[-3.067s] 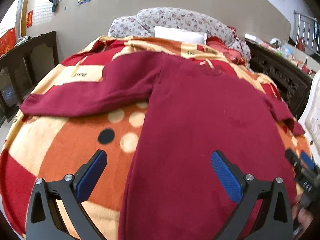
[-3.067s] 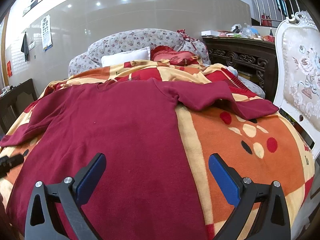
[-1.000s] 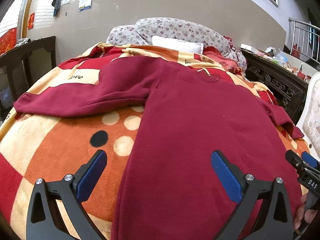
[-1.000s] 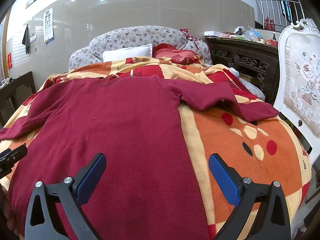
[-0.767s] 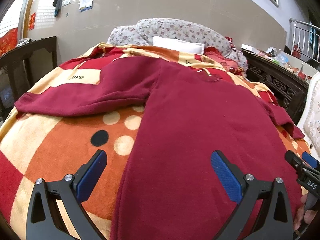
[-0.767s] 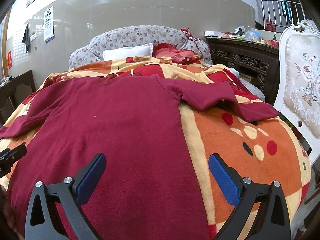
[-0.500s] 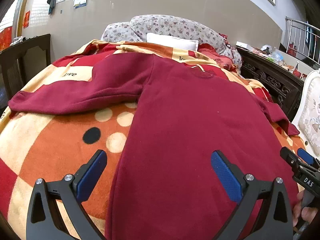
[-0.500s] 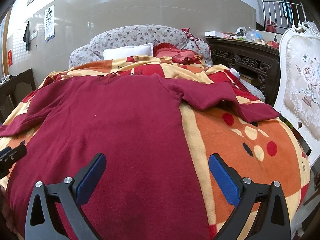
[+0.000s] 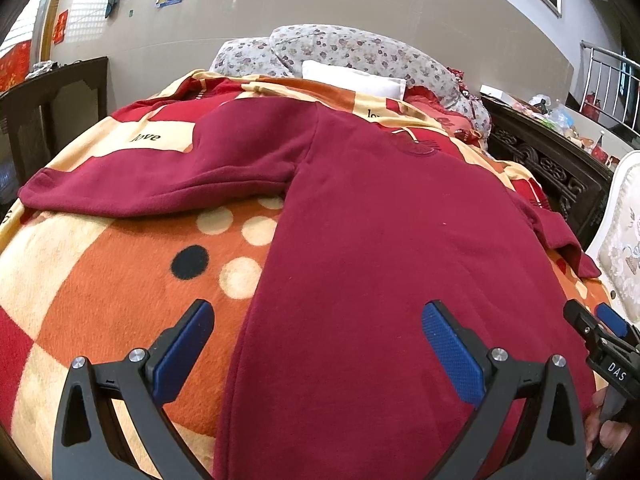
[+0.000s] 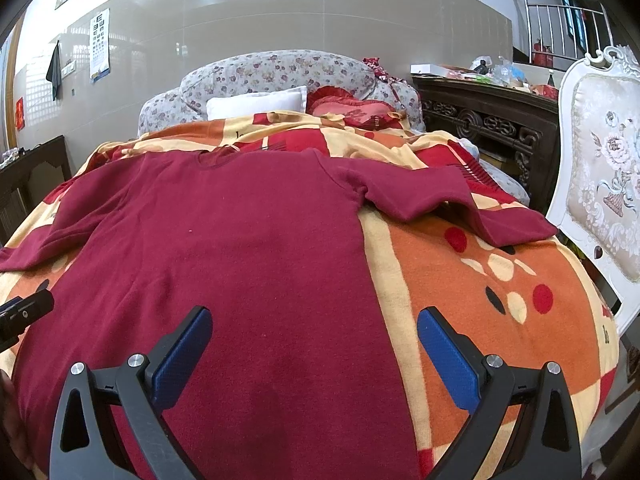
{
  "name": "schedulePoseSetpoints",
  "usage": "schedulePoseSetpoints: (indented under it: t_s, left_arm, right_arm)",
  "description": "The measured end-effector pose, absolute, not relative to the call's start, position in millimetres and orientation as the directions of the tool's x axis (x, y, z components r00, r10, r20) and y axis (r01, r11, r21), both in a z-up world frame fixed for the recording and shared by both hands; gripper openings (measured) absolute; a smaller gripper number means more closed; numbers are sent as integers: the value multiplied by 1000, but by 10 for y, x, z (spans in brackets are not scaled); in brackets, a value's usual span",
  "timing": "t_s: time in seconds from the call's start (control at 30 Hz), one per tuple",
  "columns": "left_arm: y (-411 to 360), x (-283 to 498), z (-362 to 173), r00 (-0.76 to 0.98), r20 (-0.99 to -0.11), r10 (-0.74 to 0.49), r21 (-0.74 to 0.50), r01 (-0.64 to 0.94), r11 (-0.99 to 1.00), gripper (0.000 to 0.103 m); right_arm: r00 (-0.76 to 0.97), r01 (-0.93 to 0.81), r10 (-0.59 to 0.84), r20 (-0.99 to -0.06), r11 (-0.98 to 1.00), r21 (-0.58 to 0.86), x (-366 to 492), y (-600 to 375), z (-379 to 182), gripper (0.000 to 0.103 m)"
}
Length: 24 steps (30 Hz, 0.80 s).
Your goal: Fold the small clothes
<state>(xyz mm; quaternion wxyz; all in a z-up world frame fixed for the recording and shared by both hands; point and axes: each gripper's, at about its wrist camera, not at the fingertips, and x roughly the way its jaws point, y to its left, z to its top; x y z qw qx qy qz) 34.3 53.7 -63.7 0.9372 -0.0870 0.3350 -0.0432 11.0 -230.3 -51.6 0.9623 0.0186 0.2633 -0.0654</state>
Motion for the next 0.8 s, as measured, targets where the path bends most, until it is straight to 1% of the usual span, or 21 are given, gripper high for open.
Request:
schedulePoseSetpoints:
  t_s: [0.17,0.37,0.8]
  left_arm:
    - [536,349,-642,769,-623,-140,-190,25,982,103]
    - [535,348,-644,768,-625,-141,-192,24,981,103]
    - [525,356,-661,767,-627,-136,-188,20,982,103]
  right_arm:
    - [855,135,-116,-505,991,1,110,-2299,-519,103]
    - [845,130,-111,-523,992,0,98,-2294,-521,103]
    - [855,131,-112,-506,991,2,99,-2286,-517,103]
